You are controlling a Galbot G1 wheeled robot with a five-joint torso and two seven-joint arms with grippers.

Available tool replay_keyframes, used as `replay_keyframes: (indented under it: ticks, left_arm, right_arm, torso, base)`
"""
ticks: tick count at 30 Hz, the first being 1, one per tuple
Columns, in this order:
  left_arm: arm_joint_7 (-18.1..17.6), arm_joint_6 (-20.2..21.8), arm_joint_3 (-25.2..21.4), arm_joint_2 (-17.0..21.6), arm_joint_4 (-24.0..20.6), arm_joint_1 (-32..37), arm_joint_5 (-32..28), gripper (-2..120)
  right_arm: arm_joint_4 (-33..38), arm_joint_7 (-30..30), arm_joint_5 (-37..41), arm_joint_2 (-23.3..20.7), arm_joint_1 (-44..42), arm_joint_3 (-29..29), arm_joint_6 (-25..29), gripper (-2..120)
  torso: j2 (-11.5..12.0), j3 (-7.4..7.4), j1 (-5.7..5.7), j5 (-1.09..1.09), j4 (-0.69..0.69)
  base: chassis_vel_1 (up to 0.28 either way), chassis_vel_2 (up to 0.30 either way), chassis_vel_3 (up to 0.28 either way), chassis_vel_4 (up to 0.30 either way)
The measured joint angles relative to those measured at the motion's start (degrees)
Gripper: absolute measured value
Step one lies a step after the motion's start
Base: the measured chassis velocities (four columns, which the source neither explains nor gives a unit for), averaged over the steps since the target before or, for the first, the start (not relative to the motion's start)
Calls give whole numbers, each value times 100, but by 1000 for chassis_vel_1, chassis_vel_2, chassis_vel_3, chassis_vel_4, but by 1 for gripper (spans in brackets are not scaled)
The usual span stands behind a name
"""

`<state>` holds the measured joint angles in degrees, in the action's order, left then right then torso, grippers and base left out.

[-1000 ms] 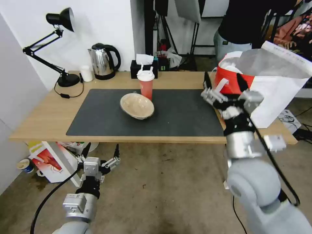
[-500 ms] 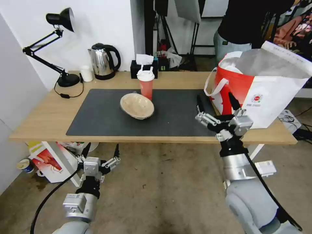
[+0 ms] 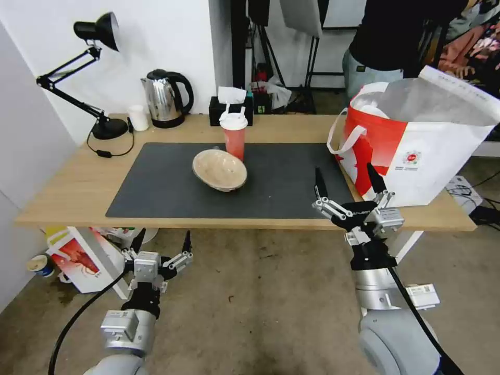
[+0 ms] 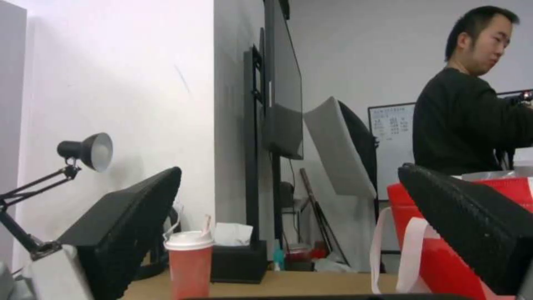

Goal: Pick up the trash from the table and place it into the takeout bag.

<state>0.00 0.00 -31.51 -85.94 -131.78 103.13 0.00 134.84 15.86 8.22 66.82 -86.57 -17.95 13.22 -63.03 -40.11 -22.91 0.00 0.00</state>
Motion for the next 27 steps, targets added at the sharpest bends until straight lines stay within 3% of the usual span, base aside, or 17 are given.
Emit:
replay_keyframes:
  ticks: [18,27]
  left_arm:
    - [0,0,0,0,0,0,0,100]
    - [0,0,0,0,0,0,0,100]
  right_arm:
    - [152,61,-191,14,-483,-45,148,100]
    - [-133,123,-554,163,-1019,-31,967,100]
  torso:
    - [0,0,0,0,-1]
    - [0,0,0,0,0]
  base:
    - [0,0,0,0]
    - [0,0,0,0]
